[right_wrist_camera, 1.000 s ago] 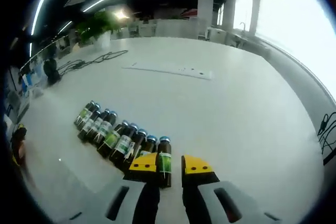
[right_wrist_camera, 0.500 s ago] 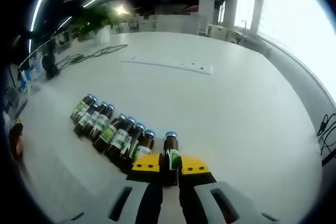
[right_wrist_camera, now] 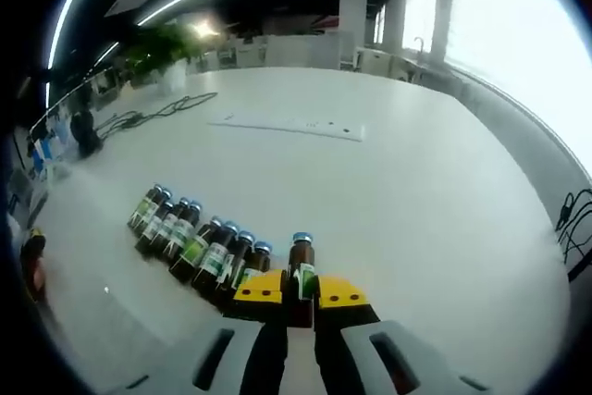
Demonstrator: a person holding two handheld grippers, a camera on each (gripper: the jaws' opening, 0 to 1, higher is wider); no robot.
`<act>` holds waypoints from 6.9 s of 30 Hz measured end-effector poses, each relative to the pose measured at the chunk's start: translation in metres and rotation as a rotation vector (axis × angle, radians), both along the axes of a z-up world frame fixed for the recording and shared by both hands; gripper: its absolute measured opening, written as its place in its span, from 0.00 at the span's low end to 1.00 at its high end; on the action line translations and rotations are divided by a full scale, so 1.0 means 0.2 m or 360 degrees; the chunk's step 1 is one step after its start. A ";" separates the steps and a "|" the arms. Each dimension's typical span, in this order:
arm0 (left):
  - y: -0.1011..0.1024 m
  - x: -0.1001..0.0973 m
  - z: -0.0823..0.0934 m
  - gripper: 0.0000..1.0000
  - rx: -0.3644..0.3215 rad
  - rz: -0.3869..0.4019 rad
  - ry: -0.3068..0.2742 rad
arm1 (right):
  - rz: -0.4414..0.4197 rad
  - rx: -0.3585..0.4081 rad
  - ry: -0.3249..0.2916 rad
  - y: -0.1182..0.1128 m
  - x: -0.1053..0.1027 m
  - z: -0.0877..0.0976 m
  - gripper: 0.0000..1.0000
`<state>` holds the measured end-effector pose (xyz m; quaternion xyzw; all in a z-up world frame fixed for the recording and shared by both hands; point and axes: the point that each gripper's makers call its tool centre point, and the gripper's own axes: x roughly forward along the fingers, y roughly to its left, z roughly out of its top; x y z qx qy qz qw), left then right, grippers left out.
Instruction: Grip medicine bottles put into box
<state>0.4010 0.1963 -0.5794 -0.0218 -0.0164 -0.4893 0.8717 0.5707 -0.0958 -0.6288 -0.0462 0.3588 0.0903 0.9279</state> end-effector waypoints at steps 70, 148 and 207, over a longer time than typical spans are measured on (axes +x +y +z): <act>0.01 0.01 0.01 0.52 -0.0016 0.0014 0.0007 | -0.0208 0.0378 -0.0279 0.43 -0.55 0.26 0.06; 0.01 0.01 0.02 0.51 -0.0020 0.0019 -0.0001 | 0.0030 0.0279 -0.0209 0.87 -0.64 0.06 0.00; 0.01 0.00 0.01 0.51 -0.0001 0.0027 -0.0013 | 0.0101 0.0220 -0.0434 0.77 -0.65 0.11 0.15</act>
